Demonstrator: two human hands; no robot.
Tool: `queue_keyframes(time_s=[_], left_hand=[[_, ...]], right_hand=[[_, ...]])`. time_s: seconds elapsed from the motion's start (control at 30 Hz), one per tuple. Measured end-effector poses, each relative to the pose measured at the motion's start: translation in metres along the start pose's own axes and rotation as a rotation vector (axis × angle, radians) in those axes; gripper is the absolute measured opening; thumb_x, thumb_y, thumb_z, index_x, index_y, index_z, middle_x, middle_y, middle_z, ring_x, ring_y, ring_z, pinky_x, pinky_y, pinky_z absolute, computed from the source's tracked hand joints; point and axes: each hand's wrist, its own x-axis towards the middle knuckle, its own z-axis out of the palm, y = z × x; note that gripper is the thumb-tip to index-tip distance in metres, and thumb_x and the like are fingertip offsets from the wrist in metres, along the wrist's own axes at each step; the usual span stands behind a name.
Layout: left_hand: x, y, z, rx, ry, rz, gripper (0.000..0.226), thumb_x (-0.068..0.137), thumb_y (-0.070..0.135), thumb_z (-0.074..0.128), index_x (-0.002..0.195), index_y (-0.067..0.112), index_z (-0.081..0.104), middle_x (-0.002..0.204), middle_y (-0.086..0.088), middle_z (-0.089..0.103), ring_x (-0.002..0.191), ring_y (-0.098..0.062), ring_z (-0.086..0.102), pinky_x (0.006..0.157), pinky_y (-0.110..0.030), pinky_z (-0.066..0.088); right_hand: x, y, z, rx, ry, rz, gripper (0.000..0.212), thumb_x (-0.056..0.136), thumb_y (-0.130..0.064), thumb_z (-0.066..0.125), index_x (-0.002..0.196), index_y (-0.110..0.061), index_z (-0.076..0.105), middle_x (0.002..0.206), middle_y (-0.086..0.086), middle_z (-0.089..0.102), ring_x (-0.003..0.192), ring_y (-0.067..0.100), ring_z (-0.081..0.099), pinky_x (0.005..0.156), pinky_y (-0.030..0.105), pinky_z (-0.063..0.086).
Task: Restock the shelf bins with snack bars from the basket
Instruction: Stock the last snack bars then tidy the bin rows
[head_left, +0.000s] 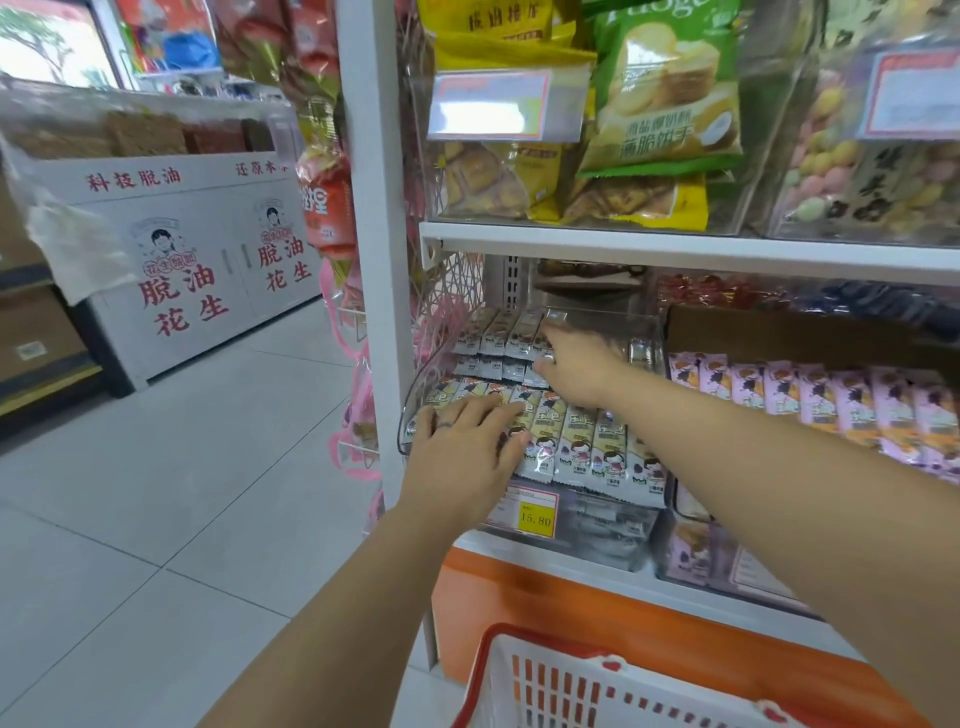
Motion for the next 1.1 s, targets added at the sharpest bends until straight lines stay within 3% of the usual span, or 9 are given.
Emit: queue_keyframes(time_s=[0.13,0.27,0.37,0.5,0.8,0.9,0.97,1.03,1.1], left_hand=[[-0.03,0.01,0.001,-0.1,0.26,0.109,0.042,0.094,0.037,0.035,0.133,0.029,0.046,0.142,0.0,0.045,0.132,-0.021,0.038,0.113,-0.05,0.019],[-0.087,0.022,0.026,-0.112,0.259,0.25,0.036,0.086,0.025,0.043,0.119,0.02,0.055,0.12,-0.002,0.059,0.108,-0.02,0.051,0.1,-0.043,0.036],[-0.13,0.021,0.06,-0.081,0.058,0.273,0.034,0.082,0.025,0.042,0.106,0.019,0.066,0.109,0.001,0.065,0.098,-0.021,0.06,0.095,-0.038,0.036],[-0.173,0.022,0.111,-0.126,-0.127,0.214,0.034,0.081,0.025,0.04,0.097,0.021,0.07,0.104,0.004,0.067,0.096,-0.02,0.064,0.093,-0.038,0.04],[-0.199,0.049,0.188,-0.194,-0.563,0.181,0.029,0.094,0.02,0.05,0.121,0.024,0.061,0.126,0.004,0.058,0.114,-0.02,0.057,0.102,-0.034,0.035],[-0.217,0.061,0.213,-0.162,-0.911,0.152,0.035,0.098,0.031,0.045,0.133,0.027,0.05,0.137,0.002,0.049,0.123,-0.019,0.049,0.104,-0.034,0.037],[-0.232,0.068,0.227,-0.149,-1.126,0.151,0.038,0.098,0.035,0.046,0.135,0.027,0.048,0.14,0.001,0.046,0.128,-0.017,0.043,0.106,-0.032,0.034],[-0.244,0.073,0.236,-0.139,-1.303,0.162,0.041,0.097,0.035,0.048,0.137,0.025,0.047,0.144,0.0,0.042,0.132,-0.016,0.038,0.107,-0.03,0.029],[-0.252,0.077,0.239,-0.118,-1.446,0.175,0.045,0.096,0.037,0.05,0.139,0.024,0.045,0.146,0.0,0.04,0.133,-0.017,0.037,0.107,-0.03,0.029]], right_hand=[[-0.078,-0.01,-0.011,0.093,0.129,-0.299,0.05,0.097,-0.031,0.048,0.145,-0.02,0.036,0.148,0.004,0.038,0.136,0.023,0.033,0.114,0.04,0.025],[-0.169,0.008,0.007,0.21,0.042,-0.521,0.03,0.091,-0.022,0.059,0.121,-0.018,0.061,0.108,0.0,0.065,0.096,0.015,0.059,0.084,0.028,0.046],[-0.214,0.039,0.043,0.205,-0.158,-0.461,0.024,0.091,-0.022,0.059,0.114,-0.021,0.066,0.096,-0.005,0.068,0.075,0.007,0.059,0.068,0.017,0.043],[-0.249,0.095,0.116,0.178,-0.524,-0.255,0.028,0.093,-0.022,0.057,0.121,-0.019,0.062,0.103,-0.013,0.061,0.084,0.006,0.056,0.068,0.004,0.035],[-0.314,0.176,0.235,-0.042,-1.319,0.054,0.051,0.091,-0.034,0.062,0.136,-0.016,0.046,0.129,0.003,0.054,0.115,0.022,0.051,0.1,0.036,0.041],[-0.336,0.177,0.262,-0.133,-1.444,0.008,0.023,0.085,-0.033,0.068,0.104,-0.023,0.061,0.098,-0.002,0.056,0.092,0.022,0.053,0.084,0.035,0.046],[-0.344,0.175,0.271,-0.195,-1.46,-0.048,0.024,0.081,-0.034,0.07,0.076,-0.027,0.048,0.08,-0.005,0.046,0.077,0.019,0.047,0.075,0.031,0.042],[-0.347,0.176,0.277,-0.181,-1.504,-0.014,0.032,0.08,-0.033,0.072,0.1,-0.02,0.051,0.104,0.004,0.053,0.092,0.022,0.051,0.083,0.032,0.047],[-0.346,0.179,0.277,-0.138,-1.595,0.074,0.081,0.077,-0.029,0.077,0.143,-0.019,0.03,0.145,0.007,0.037,0.122,0.026,0.047,0.096,0.038,0.047]])
